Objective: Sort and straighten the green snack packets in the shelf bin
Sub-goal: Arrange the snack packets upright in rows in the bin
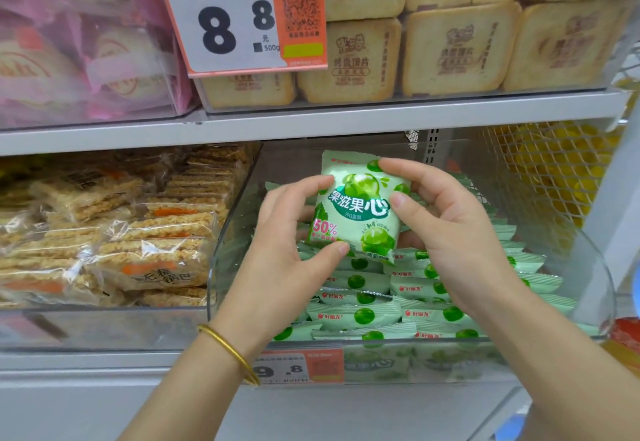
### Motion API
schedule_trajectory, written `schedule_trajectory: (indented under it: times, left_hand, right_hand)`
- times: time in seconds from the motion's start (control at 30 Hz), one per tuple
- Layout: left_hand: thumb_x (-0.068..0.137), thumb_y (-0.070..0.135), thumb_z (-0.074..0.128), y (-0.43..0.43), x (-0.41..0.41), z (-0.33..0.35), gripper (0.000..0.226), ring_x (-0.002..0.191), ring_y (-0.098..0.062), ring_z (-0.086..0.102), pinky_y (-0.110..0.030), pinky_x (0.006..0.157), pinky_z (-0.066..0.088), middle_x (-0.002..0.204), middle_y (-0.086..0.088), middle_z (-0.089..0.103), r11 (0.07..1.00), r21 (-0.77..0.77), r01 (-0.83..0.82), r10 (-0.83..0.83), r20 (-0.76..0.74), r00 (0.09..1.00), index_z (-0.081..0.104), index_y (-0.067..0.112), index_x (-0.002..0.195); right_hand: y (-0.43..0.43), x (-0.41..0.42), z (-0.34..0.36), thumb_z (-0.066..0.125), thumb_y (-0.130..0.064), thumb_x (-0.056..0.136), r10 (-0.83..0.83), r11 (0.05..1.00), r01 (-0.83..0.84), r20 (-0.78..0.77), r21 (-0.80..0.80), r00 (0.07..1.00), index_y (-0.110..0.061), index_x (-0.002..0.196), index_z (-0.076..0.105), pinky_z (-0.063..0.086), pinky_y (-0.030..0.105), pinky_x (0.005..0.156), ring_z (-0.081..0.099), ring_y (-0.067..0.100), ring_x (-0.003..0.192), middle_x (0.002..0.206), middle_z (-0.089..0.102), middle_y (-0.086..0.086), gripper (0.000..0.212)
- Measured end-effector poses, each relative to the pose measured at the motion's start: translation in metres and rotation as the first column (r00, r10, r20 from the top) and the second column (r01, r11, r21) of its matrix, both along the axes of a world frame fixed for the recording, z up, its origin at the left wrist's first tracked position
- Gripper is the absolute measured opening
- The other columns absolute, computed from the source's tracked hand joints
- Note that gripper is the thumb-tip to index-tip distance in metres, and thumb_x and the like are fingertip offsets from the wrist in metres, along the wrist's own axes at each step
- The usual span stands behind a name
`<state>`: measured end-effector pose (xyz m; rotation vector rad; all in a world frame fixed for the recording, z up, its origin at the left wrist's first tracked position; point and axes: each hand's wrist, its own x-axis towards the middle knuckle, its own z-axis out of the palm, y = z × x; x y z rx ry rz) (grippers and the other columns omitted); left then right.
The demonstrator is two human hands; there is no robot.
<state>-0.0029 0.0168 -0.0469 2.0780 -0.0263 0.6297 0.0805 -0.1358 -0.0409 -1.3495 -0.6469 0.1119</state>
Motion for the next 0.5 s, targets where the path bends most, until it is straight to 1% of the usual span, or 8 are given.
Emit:
schedule_trajectory:
  times: [0.07,0.17,0.23,0.3,0.33,0.4,0.47,0.5]
  left_hand:
    - [0.077,0.015,0.074,-0.001,-0.001,0.001,0.055,0.109,0.002,0.044,-0.009,0.094,0.035,0.116,0.019,0.037,0.982,0.136,-0.130,0.123,0.060,0.991,0.050,0.038,0.121]
    - [0.076,0.029,0.069,-0.003,-0.002,0.002,0.050,0.099,0.003,0.042,-0.004,0.086,0.033,0.109,0.018,0.034,0.969,0.183,-0.167,0.157,0.071,0.985,0.053,0.030,0.124]
    - [0.072,0.047,0.062,-0.007,-0.002,0.001,0.061,0.104,0.003,0.041,-0.007,0.089,0.034,0.111,0.020,0.033,0.976,0.166,-0.139,0.137,0.024,0.990,0.048,0.029,0.129]
    - [0.066,0.062,0.056,-0.011,-0.001,-0.002,0.077,0.114,0.002,0.034,-0.007,0.095,0.031,0.113,0.023,0.029,0.965,0.227,-0.134,0.136,0.004,0.991,0.041,0.030,0.134]
    - [0.064,0.065,0.055,-0.013,-0.002,-0.003,0.082,0.116,0.004,0.030,-0.004,0.096,0.027,0.112,0.022,0.028,0.950,0.278,-0.140,0.145,0.003,0.989,0.038,0.030,0.136]
    - [0.065,0.062,0.061,-0.013,-0.001,-0.005,0.085,0.113,0.005,0.027,0.002,0.094,0.020,0.113,0.019,0.027,0.917,0.364,-0.161,0.166,0.018,0.986,0.036,0.027,0.138]
    - [0.076,0.041,0.069,-0.011,0.000,-0.005,0.073,0.113,0.003,0.032,0.000,0.096,0.022,0.118,0.016,0.032,0.918,0.363,-0.160,0.161,0.029,0.987,0.037,0.025,0.139]
    - [0.081,0.027,0.068,-0.010,0.000,-0.003,0.066,0.115,0.004,0.035,-0.002,0.097,0.025,0.121,0.014,0.036,0.934,0.327,-0.144,0.140,0.035,0.989,0.038,0.025,0.139]
  right_hand:
    - [0.000,-0.001,0.001,0.052,-0.002,0.092,0.001,1.000,-0.001,0.004,0.000,1.000,-0.028,0.111,0.062,0.053,0.021,0.056,0.069,0.010,0.075,0.102,0.069,-0.007,0.034]
    - [0.000,-0.004,0.001,0.053,0.000,0.091,0.035,0.999,-0.035,0.009,0.005,0.999,-0.025,0.113,0.059,0.057,0.026,0.059,0.070,0.015,0.077,0.108,0.066,-0.001,0.034]
    - [0.001,-0.006,0.001,0.054,0.000,0.090,0.065,0.998,-0.065,0.020,0.021,0.998,-0.024,0.114,0.057,0.057,0.028,0.060,0.070,0.017,0.079,0.111,0.063,0.003,0.034]
    - [0.002,-0.008,0.001,0.056,0.001,0.089,0.095,0.995,-0.096,0.038,0.031,0.995,-0.024,0.117,0.055,0.056,0.027,0.060,0.070,0.018,0.080,0.112,0.062,0.003,0.037]
    - [0.002,-0.009,0.001,0.056,0.002,0.089,0.110,0.993,-0.111,0.051,0.031,0.993,-0.025,0.119,0.054,0.056,0.027,0.060,0.070,0.019,0.080,0.113,0.061,0.003,0.040]
    - [0.004,-0.011,0.000,0.055,0.004,0.089,0.128,0.991,-0.130,0.076,0.020,0.989,-0.027,0.125,0.050,0.057,0.028,0.061,0.069,0.018,0.084,0.116,0.058,0.001,0.048]
    - [0.005,-0.011,0.000,0.055,0.004,0.089,0.132,0.991,-0.132,0.084,0.004,0.988,-0.031,0.129,0.045,0.058,0.029,0.066,0.068,0.013,0.089,0.114,0.057,-0.003,0.053]
    - [0.004,-0.010,-0.001,0.054,0.003,0.089,0.132,0.991,-0.132,0.079,0.000,0.988,-0.032,0.129,0.043,0.058,0.030,0.069,0.067,0.013,0.091,0.112,0.057,-0.003,0.054]
